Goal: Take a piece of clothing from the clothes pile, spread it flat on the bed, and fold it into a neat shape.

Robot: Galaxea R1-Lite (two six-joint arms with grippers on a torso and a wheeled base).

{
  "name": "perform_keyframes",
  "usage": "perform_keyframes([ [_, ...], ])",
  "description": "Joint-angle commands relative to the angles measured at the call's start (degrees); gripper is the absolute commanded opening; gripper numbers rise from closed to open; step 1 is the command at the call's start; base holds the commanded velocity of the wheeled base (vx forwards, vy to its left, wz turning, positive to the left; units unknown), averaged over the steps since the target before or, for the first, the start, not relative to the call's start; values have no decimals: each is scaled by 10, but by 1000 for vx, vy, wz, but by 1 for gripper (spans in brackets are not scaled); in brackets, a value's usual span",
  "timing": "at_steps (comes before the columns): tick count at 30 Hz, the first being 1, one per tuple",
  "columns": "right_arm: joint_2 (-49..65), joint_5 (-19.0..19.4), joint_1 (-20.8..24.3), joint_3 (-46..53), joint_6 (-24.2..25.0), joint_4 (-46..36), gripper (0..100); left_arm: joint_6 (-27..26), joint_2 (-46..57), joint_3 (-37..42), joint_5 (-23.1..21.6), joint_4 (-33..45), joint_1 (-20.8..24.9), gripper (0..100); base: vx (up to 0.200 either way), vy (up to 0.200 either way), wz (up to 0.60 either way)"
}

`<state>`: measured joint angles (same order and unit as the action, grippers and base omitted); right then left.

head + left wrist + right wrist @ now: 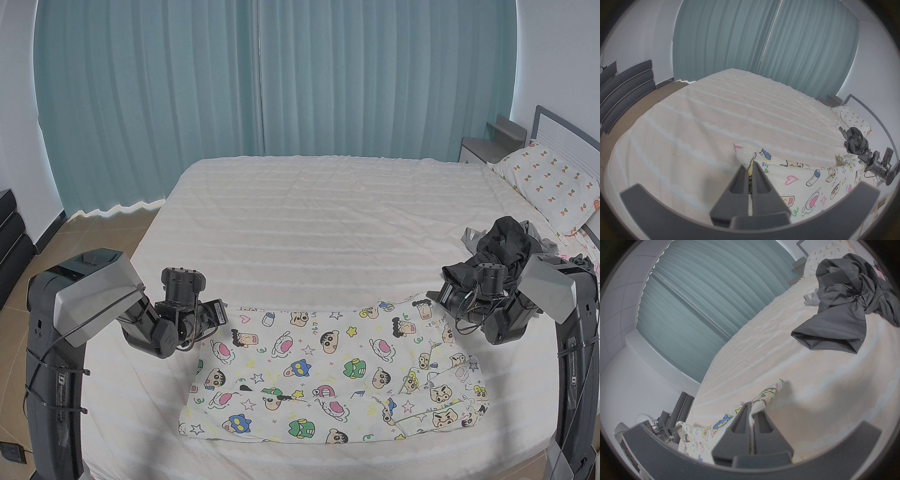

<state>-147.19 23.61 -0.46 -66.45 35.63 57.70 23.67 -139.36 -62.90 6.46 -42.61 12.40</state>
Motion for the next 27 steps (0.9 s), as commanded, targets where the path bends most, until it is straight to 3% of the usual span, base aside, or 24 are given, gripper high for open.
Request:
perform_keyframes([
  [1,31,23,-10,34,0,15,0,1,26,21,-2,-4,0,0,0,0,0],
  [8,52,82,-14,82,0,44,0,0,36,45,-5,-24,1,0,0,0,0],
  [16,49,93,-9,86,-2,37,0,0,39,65,-7,-45,1,0,0,0,0],
  [27,89,150,-30,142,-7,42,0,0,59,122,-21,-76,1,0,0,0,0],
])
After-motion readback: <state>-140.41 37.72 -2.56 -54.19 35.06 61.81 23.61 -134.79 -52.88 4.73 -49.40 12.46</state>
